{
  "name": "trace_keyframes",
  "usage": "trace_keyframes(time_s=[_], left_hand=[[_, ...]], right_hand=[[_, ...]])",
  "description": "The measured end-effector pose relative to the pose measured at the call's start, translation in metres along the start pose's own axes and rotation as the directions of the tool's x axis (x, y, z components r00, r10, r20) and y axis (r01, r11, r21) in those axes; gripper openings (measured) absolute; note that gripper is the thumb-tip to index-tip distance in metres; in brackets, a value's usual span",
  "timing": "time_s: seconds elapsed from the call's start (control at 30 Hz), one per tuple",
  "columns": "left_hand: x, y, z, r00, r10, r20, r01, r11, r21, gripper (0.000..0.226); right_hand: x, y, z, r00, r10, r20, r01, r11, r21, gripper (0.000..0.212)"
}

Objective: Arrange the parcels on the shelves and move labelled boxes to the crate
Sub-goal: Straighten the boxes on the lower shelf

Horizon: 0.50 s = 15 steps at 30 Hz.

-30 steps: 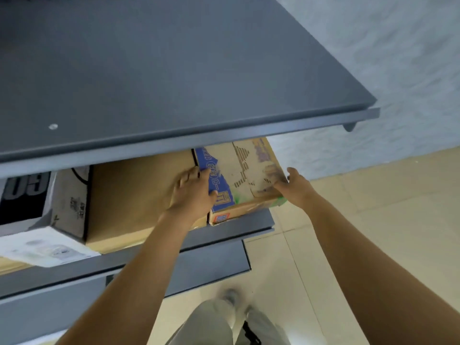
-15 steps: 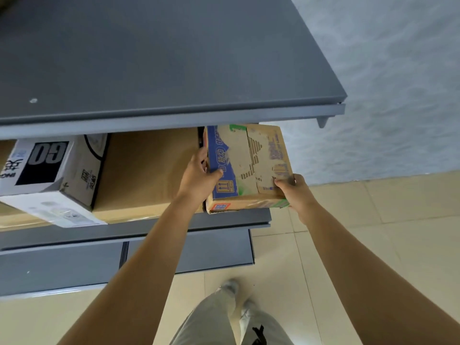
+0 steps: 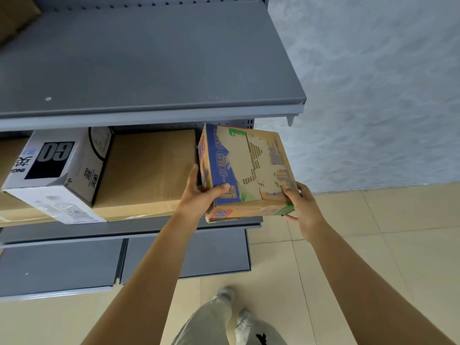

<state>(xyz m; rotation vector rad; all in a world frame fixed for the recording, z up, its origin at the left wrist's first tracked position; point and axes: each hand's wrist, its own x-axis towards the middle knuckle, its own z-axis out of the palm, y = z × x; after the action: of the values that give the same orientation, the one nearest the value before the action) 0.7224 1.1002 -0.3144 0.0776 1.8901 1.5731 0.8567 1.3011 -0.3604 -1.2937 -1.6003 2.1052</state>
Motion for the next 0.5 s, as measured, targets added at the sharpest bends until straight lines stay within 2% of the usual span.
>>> trace_keyframes(time_s=[0.13,0.23,0.37,0.5], left_hand=[[-0.008,0.002,-0.008,0.975,-0.223,-0.007,0.221,0.97,-0.104,0.052],[-0.012,0.02,-0.007,0.949,-0.313,0.031,0.314,0.947,-0.06,0.056],[-0.012,0.041,-0.006,0.958,-0.28,0.056,0.281,0.96,-0.015,0.067],[-0.014,0.049,-0.012,0.979,-0.189,0.079,0.195,0.977,-0.083,0.052]], right_hand=[[-0.003,-0.004,-0.007,0.989,0.06,0.139,-0.073,0.994,0.087,0.039],[-0.005,-0.017,-0.005,0.984,0.13,0.12,-0.147,0.979,0.141,0.036],[-0.005,-0.031,-0.007,0.982,0.177,0.062,-0.185,0.97,0.156,0.028],[-0.007,-0.04,-0.017,0.963,0.257,0.082,-0.269,0.94,0.211,0.029]])
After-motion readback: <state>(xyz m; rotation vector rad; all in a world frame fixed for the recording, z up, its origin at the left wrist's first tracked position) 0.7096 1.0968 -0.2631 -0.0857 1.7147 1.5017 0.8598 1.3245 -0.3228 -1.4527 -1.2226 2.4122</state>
